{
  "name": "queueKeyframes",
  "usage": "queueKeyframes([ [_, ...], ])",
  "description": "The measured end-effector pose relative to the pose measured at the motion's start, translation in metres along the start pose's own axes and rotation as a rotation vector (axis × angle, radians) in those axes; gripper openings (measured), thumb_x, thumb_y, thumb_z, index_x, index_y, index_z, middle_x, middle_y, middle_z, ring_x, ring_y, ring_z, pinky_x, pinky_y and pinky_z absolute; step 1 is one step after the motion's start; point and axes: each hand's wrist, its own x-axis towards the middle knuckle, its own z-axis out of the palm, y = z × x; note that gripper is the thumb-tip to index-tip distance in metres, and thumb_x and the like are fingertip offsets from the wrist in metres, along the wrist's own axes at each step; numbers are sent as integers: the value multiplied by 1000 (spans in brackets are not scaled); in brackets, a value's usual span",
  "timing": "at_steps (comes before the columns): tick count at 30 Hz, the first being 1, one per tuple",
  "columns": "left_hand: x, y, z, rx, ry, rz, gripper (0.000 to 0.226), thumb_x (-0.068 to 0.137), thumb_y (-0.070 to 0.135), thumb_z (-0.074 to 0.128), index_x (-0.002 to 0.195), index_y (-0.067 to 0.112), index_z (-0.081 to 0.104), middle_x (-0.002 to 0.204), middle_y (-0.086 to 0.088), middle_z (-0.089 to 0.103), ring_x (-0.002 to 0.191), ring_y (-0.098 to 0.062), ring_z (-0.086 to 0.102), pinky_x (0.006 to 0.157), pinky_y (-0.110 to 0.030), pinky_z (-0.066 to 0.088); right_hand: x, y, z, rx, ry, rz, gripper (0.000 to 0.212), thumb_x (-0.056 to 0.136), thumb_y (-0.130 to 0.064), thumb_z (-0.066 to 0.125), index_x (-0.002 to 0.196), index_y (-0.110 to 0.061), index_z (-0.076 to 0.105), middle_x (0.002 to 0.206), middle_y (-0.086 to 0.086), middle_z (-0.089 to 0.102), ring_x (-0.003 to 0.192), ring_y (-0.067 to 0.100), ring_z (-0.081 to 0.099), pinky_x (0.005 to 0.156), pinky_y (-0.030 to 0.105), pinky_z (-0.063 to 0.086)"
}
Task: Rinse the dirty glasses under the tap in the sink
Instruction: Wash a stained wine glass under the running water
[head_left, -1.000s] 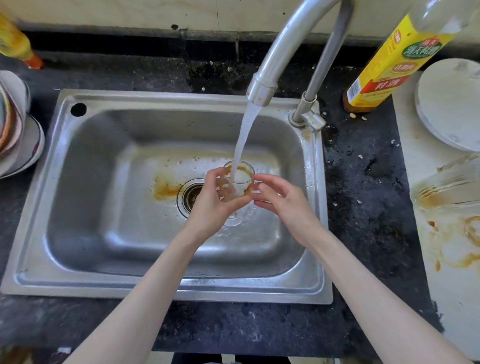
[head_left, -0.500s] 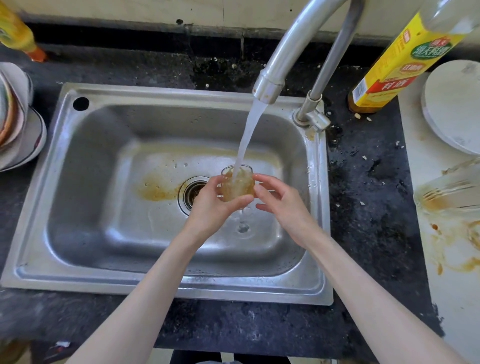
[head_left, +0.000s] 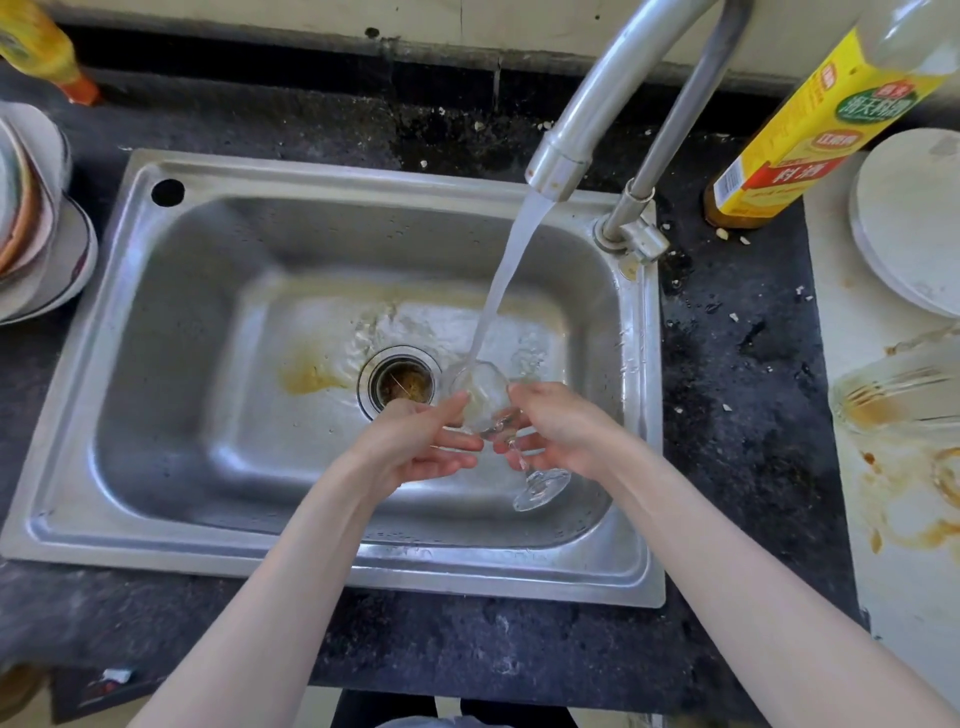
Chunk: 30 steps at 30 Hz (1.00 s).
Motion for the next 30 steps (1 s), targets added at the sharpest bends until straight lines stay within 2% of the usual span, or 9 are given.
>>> queueKeyframes([
  [2, 3, -6, 0, -5, 27, -3, 47, 88, 41, 59, 109, -1, 58, 83, -11, 72, 60, -17, 66, 51, -20, 53, 2, 2, 2, 31, -7, 24, 31, 102, -26, 34, 90, -4, 52, 77, 14, 59, 59, 22, 53, 44, 24, 43],
  [7, 4, -11, 0, 51, 64, 161, 43, 88, 39, 60, 118, 8, 58, 109, -5, 66, 82, -14, 59, 68, -21, 49, 3, 8, 5, 96, -7, 6, 30, 100, -38, 38, 88, -13, 50, 81, 8, 60, 62, 20, 56, 53, 27, 42],
  [10, -1, -8, 0, 83, 120, 349, 38, 85, 33, 65, 119, 20, 54, 99, 4, 67, 83, -7, 60, 65, -17, 46, 7, 10, 5, 158, -4, -60, 31, 99, -44, 35, 98, -20, 54, 87, 3, 60, 60, 17, 54, 55, 25, 37],
  [13, -6, -3, 0, 93, 143, 498, 32, 83, 23, 68, 114, 24, 58, 91, 10, 66, 83, -3, 60, 66, -10, 44, 14, 10, 7, 191, 57, -147, 42, 99, -48, 27, 90, -25, 60, 74, 0, 60, 53, 11, 44, 50, 23, 29],
  [17, -9, 3, 1, 202, 119, 615, 40, 79, 21, 72, 116, 24, 58, 102, 11, 64, 98, -14, 57, 89, -28, 45, 24, 8, 13, 210, 40, -255, 55, 99, -51, 17, 86, -21, 62, 63, 0, 50, 52, 9, 35, 51, 26, 25],
  [20, -11, 8, 0, 233, 93, 661, 44, 79, 22, 72, 119, 28, 55, 108, 14, 62, 102, -12, 57, 96, -35, 44, 27, 6, 14, 222, -17, -327, 62, 100, -50, 14, 87, -21, 67, 68, 6, 47, 50, 9, 34, 50, 26, 25],
  [23, -12, 11, -2, 200, 117, 680, 44, 80, 25, 71, 120, 30, 53, 107, 19, 61, 102, -5, 56, 95, -28, 43, 30, 6, 12, 249, -63, -401, 62, 100, -49, 15, 91, -22, 70, 67, 5, 50, 49, 8, 38, 50, 24, 29],
  [27, -12, 14, 1, 137, 149, 676, 42, 81, 26, 69, 120, 25, 55, 99, 22, 59, 84, 9, 53, 83, -16, 41, 28, 11, 8, 248, -11, -512, 46, 98, -47, 30, 114, -13, 57, 82, 7, 57, 56, 6, 48, 57, 25, 34],
  [30, -11, 16, 3, 117, 121, 678, 40, 79, 26, 73, 115, 27, 57, 100, 14, 65, 89, 3, 60, 84, -18, 43, 30, 15, 10, 222, 14, -491, 62, 86, -61, 38, 118, -10, 53, 78, 5, 53, 52, 7, 42, 53, 26, 29],
])
